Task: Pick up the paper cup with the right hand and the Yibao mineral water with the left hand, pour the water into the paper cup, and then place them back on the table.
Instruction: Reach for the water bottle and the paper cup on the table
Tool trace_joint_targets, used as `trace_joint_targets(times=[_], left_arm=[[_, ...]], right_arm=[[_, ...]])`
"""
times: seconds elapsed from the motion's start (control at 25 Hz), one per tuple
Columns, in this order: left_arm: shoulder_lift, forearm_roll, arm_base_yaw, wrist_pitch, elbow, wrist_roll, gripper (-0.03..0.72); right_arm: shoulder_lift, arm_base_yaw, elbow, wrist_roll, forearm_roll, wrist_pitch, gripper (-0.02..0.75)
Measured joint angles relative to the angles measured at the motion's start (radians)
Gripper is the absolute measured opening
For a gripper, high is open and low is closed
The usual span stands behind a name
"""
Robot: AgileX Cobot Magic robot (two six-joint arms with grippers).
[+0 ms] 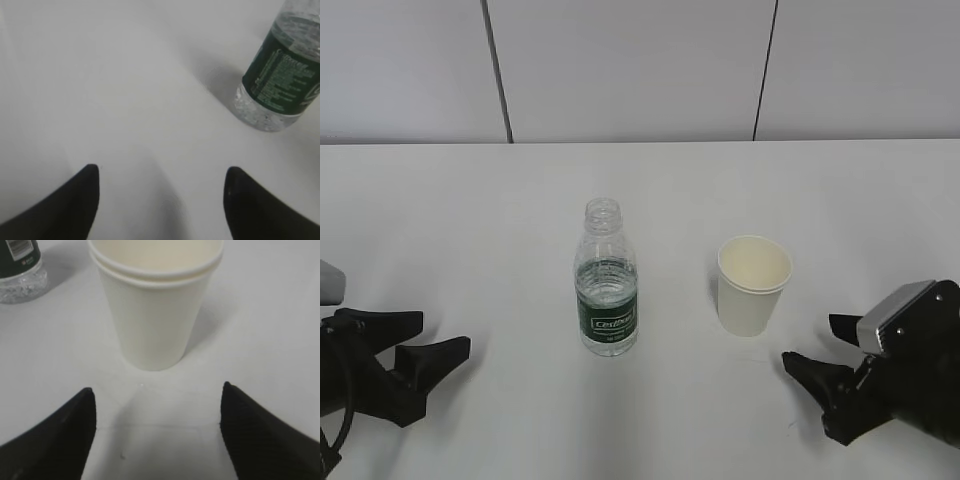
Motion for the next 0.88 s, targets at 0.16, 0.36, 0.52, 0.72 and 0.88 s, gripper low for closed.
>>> trace_joint_targets(times=[0.16,0.36,0.52,0.72,0.88], left_arm=[[0.000,0.001,0.000,-0.004,-0.001,0.000,0.480],[0.000,0.003,0.000,-0.005,-0.004,0.000,0.480],[0.001,0.025,0.000,-0.005,-0.023,0.000,0.480],[0.002,0.028,0.000,-0.005,-0.034,0.000,0.480],[0.003,0.028,0.000,-0.005,-0.034,0.000,0.480]], right_arm=[[0.021,0.000,-0.064,0.050,-0.027,-0.001,0.661],[0.074,0.000,-0.137,0.112,-0.080,-0.004,0.671],[0.113,0.000,-0.186,0.126,-0.103,-0.004,0.671],[0.160,0.000,-0.243,0.144,-0.125,-0.004,0.671],[0.190,0.000,-0.283,0.148,-0.159,-0.004,0.671]])
